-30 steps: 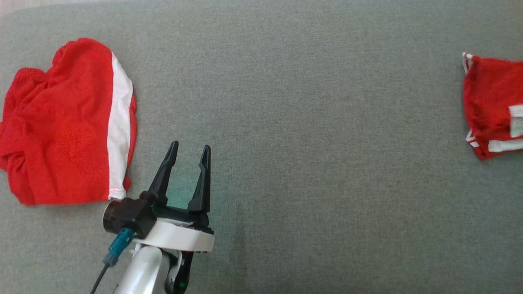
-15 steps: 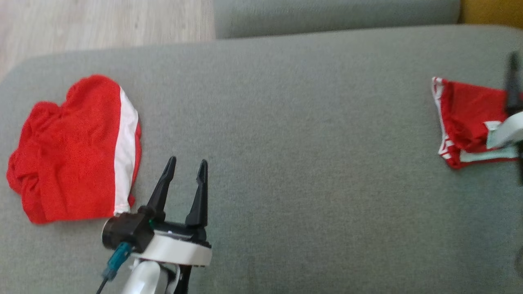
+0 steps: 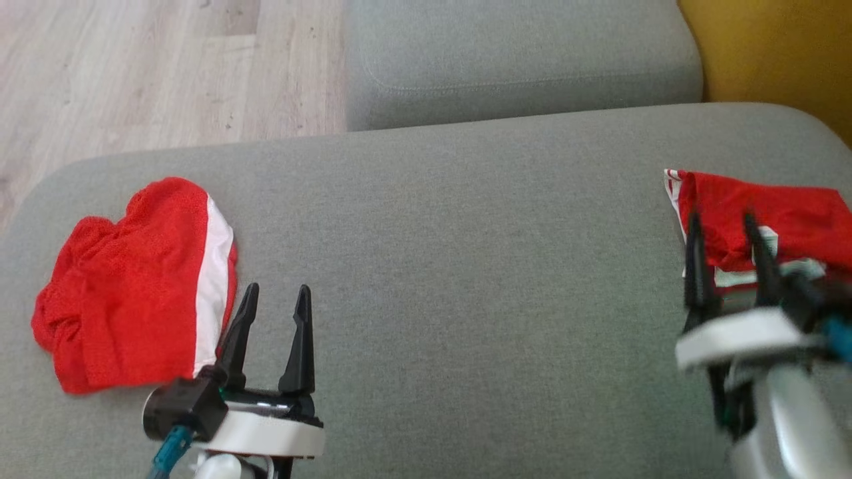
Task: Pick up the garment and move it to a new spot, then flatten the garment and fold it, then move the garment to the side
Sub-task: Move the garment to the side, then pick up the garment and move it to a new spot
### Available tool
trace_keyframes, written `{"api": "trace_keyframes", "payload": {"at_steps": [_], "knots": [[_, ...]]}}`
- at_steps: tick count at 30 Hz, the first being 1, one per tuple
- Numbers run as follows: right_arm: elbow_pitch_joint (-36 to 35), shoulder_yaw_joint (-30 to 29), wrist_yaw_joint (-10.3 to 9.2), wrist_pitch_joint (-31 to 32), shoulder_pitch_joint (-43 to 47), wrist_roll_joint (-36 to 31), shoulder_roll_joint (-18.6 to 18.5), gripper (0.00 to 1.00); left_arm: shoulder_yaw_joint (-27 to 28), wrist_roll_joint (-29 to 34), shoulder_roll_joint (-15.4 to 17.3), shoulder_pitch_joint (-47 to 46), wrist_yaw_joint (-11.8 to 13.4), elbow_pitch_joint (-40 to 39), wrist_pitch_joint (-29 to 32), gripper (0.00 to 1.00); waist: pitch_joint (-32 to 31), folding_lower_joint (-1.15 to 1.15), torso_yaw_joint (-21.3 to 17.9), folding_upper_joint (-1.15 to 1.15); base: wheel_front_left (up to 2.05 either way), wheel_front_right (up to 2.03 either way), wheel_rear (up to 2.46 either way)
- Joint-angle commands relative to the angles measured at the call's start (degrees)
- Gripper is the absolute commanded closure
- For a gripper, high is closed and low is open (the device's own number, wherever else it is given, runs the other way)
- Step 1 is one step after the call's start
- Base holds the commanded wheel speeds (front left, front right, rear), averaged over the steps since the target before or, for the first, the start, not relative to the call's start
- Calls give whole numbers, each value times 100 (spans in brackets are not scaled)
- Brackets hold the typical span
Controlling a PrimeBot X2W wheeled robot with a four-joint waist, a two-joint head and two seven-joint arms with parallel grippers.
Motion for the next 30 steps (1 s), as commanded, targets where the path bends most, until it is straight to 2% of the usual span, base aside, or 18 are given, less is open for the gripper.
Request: {"api": "trace_keyframes", "payload": {"at_steps": [1, 10, 30], "knots": [[-281, 98, -4, -22, 126, -41, 93, 0, 203, -12, 5, -144, -36, -207, -55, 0, -35, 1, 34, 0, 0, 0, 0], [-291, 417, -4, -137, 1094, -75, 238, 0, 235, -193, 5, 162, 44, -195, -55, 0, -66, 1, -19, 0, 0, 0, 0], [-504, 560, -4, -147, 1159, 67, 243, 0, 242, -291, 5, 156, 89, -181, -55, 0, -16, 1, -62, 0, 0, 0, 0]]}}
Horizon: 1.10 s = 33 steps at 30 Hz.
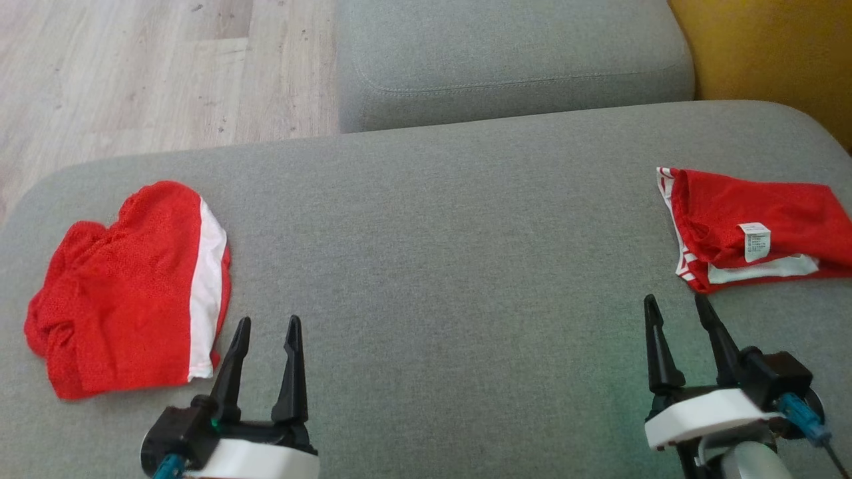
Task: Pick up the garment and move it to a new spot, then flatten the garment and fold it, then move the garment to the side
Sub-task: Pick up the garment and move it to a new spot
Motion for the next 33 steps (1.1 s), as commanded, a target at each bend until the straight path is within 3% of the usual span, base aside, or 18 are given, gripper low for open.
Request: {"api": "trace_keyframes", "payload": {"at_steps": [1, 17, 33], "knots": [[-201, 143, -4, -79, -165, 21, -27, 0, 175, -19, -3, -269, 25, -176, -55, 0, 1, 0, 7, 0, 0, 0, 0], [-216, 140, -4, -80, -130, 76, -27, 0, 158, 19, -3, -302, 28, -125, -55, 0, -29, 0, 196, 0, 0, 0, 0], [-282, 399, -4, -80, -38, 222, -27, 0, 733, 250, -3, -322, 25, -101, -55, 0, -29, 0, 1500, 0, 0, 0, 0]]}}
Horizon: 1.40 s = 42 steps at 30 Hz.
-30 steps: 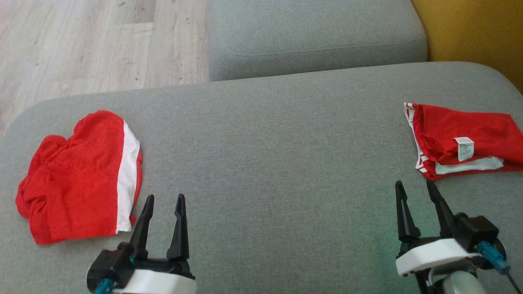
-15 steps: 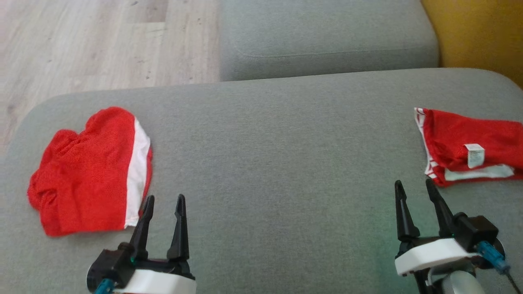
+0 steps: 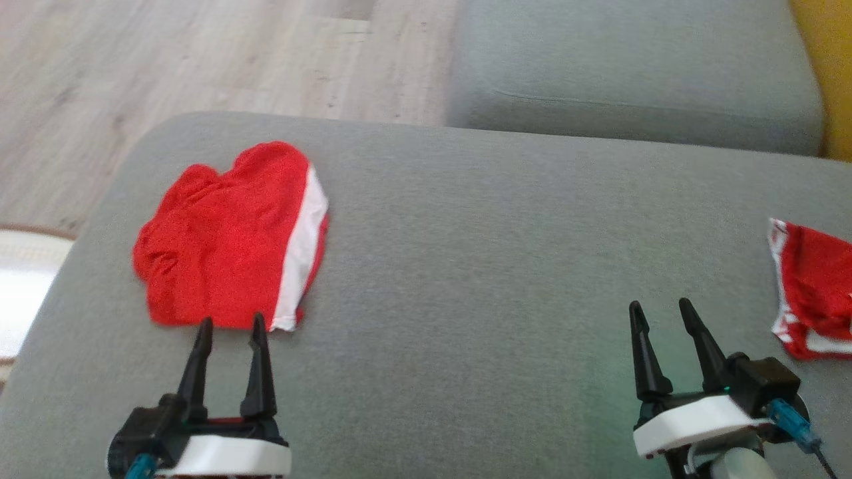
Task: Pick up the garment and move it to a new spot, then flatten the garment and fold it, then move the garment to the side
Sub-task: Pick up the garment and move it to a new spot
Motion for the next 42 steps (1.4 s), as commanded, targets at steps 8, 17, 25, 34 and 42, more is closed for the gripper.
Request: {"api": "trace_keyframes", "payload": {"at_steps": [8, 17, 25, 34, 42], "knots": [[-185, 162, -4, -79, -103, 88, -28, 0, 413, 153, -2, -273, -79, -162, -55, 0, 25, 0, 677, 0, 0, 0, 0], [-204, 202, -4, -79, -100, 67, -28, 0, 523, 195, -2, -308, -123, -145, -55, 0, 169, 0, 828, 0, 0, 0, 0], [-279, 174, -4, -79, -368, -229, -28, 0, 730, 620, 274, -1125, -180, 476, -55, 0, 786, 0, 647, 0, 0, 0, 0], [-326, 87, -4, -79, -632, -517, -61, 0, 99, 654, 1143, -3006, -234, 2289, 972, 0, 1445, 0, 392, 0, 0, 0, 0], [-476, 196, -4, -78, -903, -618, -390, 0, -800, -65, 1760, -4220, -237, 3666, 2401, 0, 2016, 0, 35, 0, 0, 0, 0]]}}
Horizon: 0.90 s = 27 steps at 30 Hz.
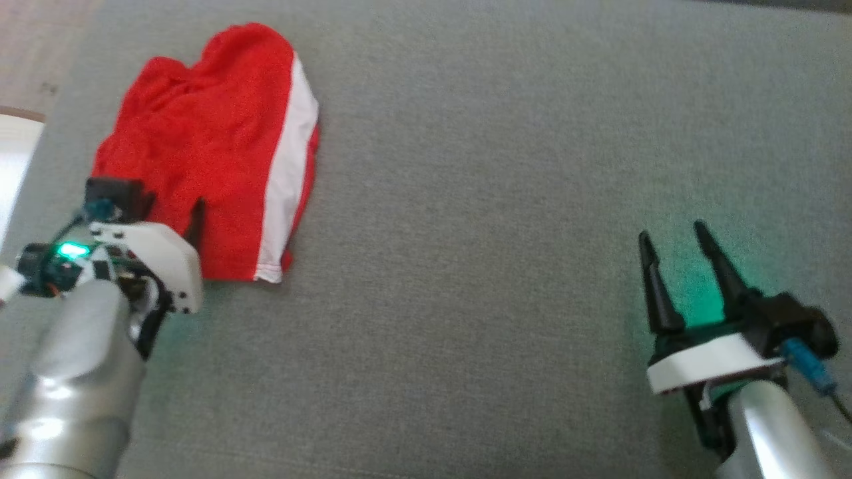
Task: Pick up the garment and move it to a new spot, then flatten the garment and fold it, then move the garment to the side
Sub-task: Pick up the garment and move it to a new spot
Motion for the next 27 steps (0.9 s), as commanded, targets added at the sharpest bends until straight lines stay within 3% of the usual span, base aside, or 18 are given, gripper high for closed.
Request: {"api": "trace_keyframes", "payload": {"at_steps": [1, 9, 10, 11, 16, 27], "knots": [[-242, 135, -4, -77, -197, -38, -125, 0, 103, -168, 410, -309, 12, 42, 196, 0, 261, -2, -209, 0, 0, 0, 0], [-500, -4, -4, -73, -344, -128, -329, 0, -291, -896, 702, -768, 12, 642, 980, 0, 624, -2, -366, 0, 0, 0, 0], [-516, -22, -4, -73, -348, -127, -330, 0, -378, -998, 705, -783, 12, 673, 1077, 56, 637, -2, -368, 0, 0, 0, 0], [-526, -34, -4, -73, -351, -128, -327, 0, -436, -1107, 716, -797, 12, 699, 1147, 98, 647, -2, -370, 0, 0, 0, 0], [-504, -69, -4, -74, -366, -141, -242, 0, -558, -1602, 735, -794, 12, 745, 1100, 100, 531, -2, -371, 0, 0, 0, 0], [-330, -23, -4, -77, -260, -99, -29, 0, -550, -2589, 551, -611, 11, 44, -239, 100, -313, -2, -539, 0, 0, 0, 0]]}}
